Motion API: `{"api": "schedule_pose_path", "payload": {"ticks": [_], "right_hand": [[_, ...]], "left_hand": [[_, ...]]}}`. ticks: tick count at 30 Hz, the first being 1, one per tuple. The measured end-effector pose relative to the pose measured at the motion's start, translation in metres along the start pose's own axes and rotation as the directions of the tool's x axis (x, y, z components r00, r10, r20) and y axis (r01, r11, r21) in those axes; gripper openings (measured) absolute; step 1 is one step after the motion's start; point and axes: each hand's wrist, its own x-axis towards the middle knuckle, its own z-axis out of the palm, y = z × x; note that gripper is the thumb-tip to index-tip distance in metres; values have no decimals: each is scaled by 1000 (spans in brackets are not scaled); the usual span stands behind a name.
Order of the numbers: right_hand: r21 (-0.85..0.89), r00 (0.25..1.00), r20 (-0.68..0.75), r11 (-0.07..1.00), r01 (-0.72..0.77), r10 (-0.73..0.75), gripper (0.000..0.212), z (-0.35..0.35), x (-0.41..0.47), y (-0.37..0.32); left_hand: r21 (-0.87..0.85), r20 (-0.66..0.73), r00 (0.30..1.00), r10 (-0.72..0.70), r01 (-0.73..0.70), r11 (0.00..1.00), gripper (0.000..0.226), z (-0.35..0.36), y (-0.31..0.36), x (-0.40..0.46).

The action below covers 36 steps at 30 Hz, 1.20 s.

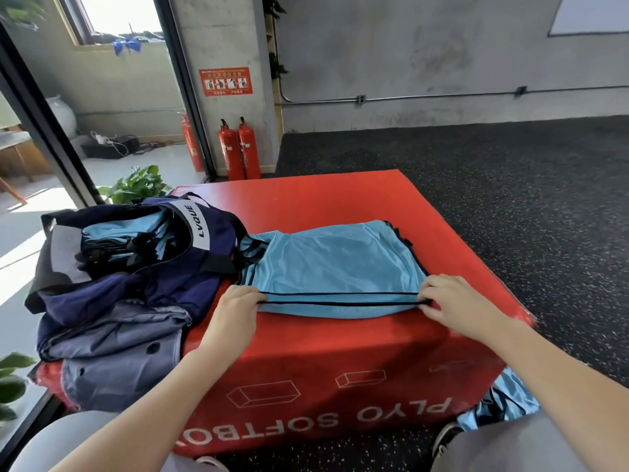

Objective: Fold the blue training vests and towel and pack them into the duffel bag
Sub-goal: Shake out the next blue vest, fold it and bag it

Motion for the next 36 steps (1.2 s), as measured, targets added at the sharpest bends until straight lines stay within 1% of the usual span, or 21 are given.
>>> {"api": "schedule_pose_path", "payload": {"ticks": [2, 4, 6, 8, 10, 12, 14, 16, 18, 21, 24, 26, 28, 32, 34, 36], "right_hand": [[5, 999, -12, 999, -36, 36, 13, -5, 2, -1], [11, 997, -59, 999, -41, 42, 9, -10, 2, -4], [21, 987, -150, 998, -55, 57, 6, -17, 3, -8], [63, 968, -225, 993, -97, 109, 6, -26, 6, -9], [143, 952, -264, 982, -123, 157, 9, -41, 12, -10], [194, 933, -309, 973, -127, 183, 7, -61, 21, -11], [285, 891, -364, 943, -170, 271, 5, -87, 31, -15], [411, 830, -403, 887, -211, 385, 7, -120, 43, -20], [500, 772, -440, 839, -214, 459, 9, -159, 54, -27], [569, 716, -492, 805, -166, 495, 19, -227, 62, -41], [625, 674, -526, 773, -107, 518, 25, -294, 60, -54], [685, 649, -530, 727, -52, 546, 25, -333, 57, -62], [734, 629, -533, 679, 11, 566, 25, -369, 52, -69], [756, 613, -542, 653, 56, 575, 27, -426, 39, -82], [761, 605, -541, 647, 56, 584, 26, -445, 34, -88], [753, 604, -551, 655, 63, 576, 25, -459, 31, -91]], "left_hand": [[2, -7, 997, -80, 80, 997, 28, -6, -2, 3], [-29, -21, 985, -171, 171, 985, 24, -15, -1, 6], [-81, -50, 979, -198, 194, 978, 22, -26, 3, 11], [-117, -90, 974, -207, 196, 974, 20, -41, 7, 19], [-128, -105, 970, -221, 207, 970, 17, -58, 11, 31], [-149, -116, 964, -238, 220, 964, 13, -78, 17, 48], [-192, -154, 954, -256, 226, 955, 10, -103, 27, 72], [-214, -201, 943, -264, 221, 952, 11, -132, 38, 99], [-214, -231, 936, -265, 216, 953, 14, -165, 49, 126], [-239, -294, 919, -261, 194, 952, 17, -216, 69, 159], [-319, -327, 900, -288, 182, 930, 17, -269, 93, 183], [-334, -341, 904, -257, 139, 932, 16, -303, 110, 193], [-328, -386, 898, -213, 82, 941, 16, -334, 129, 197], [-308, -469, 861, -195, 48, 950, 15, -386, 160, 199], [-333, -466, 861, -202, 41, 942, 12, -403, 164, 203], [-371, -428, 880, -208, 38, 928, 12, -418, 162, 207]]}}
